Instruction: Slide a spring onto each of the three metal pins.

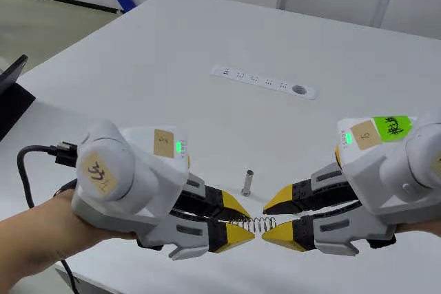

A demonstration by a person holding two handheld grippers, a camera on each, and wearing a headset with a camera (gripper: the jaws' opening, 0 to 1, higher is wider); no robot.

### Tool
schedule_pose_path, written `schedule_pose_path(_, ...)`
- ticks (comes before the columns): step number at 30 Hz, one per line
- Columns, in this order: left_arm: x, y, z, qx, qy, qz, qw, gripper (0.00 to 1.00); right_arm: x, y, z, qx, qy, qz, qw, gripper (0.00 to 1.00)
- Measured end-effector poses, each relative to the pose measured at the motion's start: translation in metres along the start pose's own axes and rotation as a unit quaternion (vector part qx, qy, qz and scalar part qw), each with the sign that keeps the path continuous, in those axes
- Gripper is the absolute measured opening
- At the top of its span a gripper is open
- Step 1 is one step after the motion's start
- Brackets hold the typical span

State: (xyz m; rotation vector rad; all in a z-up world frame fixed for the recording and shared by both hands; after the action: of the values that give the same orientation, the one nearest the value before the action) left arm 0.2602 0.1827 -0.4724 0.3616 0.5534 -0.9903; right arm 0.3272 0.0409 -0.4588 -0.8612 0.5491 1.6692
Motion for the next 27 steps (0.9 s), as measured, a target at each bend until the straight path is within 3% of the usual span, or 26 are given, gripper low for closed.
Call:
schedule_pose_path(9, -0.001, 0.001, 0.003, 0.006, 0.003, 0.002, 1.0000, 0.10, -0.005, 0.001, 0.003, -0.009, -0.023, 0.012, 0.9996, 0.11)
schedule_pose_path(17, 0.004, -0.002, 0.008, 0.038, 0.024, 0.000, 0.9990, 0.10, -0.016, 0.004, 0.013, -0.007, -0.072, 0.036, 0.9967, 0.11)
schedule_pose_path(20, 0.006, 0.000, 0.009, 0.027, 0.021, 0.001, 0.9994, 0.10, -0.015, 0.003, 0.018, -0.001, -0.096, 0.034, 0.9948, 0.11)
schedule_pose_path(27, 0.004, 0.005, 0.007, 0.021, 0.017, 0.002, 0.9996, 0.10, -0.012, 0.002, 0.024, 0.009, -0.116, 0.024, 0.9930, 0.11)
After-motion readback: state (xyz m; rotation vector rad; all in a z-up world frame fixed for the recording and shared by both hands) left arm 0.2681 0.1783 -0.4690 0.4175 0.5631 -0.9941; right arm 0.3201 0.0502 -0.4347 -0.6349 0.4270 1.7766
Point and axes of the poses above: the centre of the closed fingertips' face, and the gripper's own axes: x roughly forward along the fingers, y roughly to its left, z roughly out of its top, the point moved 10 cm from there along -x, roughly backward along the fingers, and after that the axes turned 7 degrees about y, right-handed, at the moved point
